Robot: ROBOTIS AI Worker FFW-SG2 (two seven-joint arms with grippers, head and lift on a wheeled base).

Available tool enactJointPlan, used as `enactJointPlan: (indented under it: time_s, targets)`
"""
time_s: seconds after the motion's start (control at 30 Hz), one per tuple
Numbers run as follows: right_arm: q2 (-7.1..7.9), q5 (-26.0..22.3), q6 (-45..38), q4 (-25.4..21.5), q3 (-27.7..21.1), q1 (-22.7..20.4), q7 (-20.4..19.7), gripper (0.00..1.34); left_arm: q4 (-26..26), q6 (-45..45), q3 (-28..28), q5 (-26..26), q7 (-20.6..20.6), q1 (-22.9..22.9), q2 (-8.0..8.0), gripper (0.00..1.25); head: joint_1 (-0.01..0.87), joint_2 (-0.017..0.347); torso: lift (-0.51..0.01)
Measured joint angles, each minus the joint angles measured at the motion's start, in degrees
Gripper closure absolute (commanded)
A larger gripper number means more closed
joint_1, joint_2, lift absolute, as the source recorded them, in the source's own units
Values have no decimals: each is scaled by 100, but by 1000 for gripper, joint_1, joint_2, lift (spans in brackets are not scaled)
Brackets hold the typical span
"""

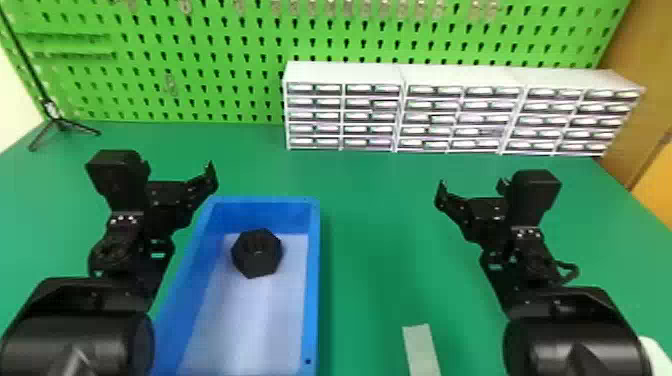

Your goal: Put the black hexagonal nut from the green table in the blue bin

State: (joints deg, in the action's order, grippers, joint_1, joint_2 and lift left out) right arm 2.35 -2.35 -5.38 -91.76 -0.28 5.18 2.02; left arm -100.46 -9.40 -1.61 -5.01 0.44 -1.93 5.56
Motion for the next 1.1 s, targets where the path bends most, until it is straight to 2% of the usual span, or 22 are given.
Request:
enactJointPlan:
  time_s: [1.1]
  targets:
    - [54,-63,-7,0,47,42,0,121,8,-9,-28,-4,0,42,1,162,686,28,-96]
